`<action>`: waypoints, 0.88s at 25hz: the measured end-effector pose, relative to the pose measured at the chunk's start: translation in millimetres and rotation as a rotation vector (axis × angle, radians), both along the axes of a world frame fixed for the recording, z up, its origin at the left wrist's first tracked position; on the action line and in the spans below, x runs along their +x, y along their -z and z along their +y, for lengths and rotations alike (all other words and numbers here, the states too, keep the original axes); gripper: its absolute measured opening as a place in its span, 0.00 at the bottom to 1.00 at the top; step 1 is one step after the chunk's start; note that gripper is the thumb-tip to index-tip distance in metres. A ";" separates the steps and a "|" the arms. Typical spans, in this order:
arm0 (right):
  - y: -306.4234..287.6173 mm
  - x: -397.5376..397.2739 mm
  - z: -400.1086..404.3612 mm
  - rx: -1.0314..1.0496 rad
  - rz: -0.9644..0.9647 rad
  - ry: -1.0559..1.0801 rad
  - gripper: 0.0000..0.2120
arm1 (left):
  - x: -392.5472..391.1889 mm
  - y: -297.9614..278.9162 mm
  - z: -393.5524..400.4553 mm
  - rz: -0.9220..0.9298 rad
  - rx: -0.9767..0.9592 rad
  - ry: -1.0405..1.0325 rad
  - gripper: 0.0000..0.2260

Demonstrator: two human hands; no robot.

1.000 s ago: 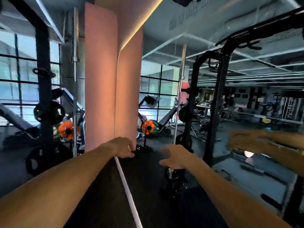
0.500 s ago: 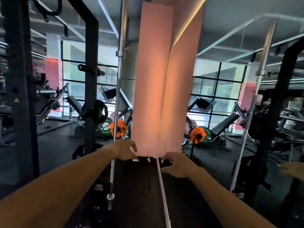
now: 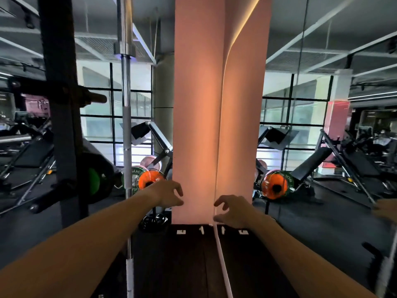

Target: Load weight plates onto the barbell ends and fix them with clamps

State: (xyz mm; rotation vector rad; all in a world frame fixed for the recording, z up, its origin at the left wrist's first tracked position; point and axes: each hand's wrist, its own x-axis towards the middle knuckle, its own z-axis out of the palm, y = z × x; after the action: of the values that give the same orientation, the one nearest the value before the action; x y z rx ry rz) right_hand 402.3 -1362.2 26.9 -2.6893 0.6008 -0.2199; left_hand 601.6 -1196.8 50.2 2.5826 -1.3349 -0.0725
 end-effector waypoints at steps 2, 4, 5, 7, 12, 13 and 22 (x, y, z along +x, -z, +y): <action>7.1 57.5 -48.6 -0.005 -0.014 -0.026 0.24 | 50.0 10.3 -48.6 -0.005 -0.006 -0.012 0.12; 14.3 115.3 -99.0 0.014 -0.017 -0.045 0.24 | 100.3 18.3 -97.5 -0.031 -0.002 -0.030 0.15; 15.7 142.2 -122.8 0.026 -0.016 -0.054 0.24 | 123.2 19.3 -118.7 -0.037 0.000 -0.043 0.16; 13.4 200.9 -169.4 0.035 -0.009 -0.076 0.25 | 173.1 15.0 -158.9 -0.033 -0.004 -0.065 0.15; 1.9 370.2 -257.2 0.034 -0.008 -0.176 0.23 | 312.0 4.1 -235.4 -0.070 -0.020 -0.171 0.13; 4.6 401.1 -268.0 0.025 -0.003 -0.208 0.23 | 337.9 7.3 -244.8 -0.052 -0.017 -0.199 0.13; 15.0 721.7 -371.6 -0.052 -0.037 -0.392 0.21 | 637.3 14.7 -298.5 -0.029 -0.012 -0.394 0.16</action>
State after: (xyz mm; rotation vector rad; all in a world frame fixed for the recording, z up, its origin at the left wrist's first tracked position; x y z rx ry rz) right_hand 1124.0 -1733.8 11.8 -2.7769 0.0501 -0.1780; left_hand 1238.9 -1495.3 35.5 2.7908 -0.8078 0.0414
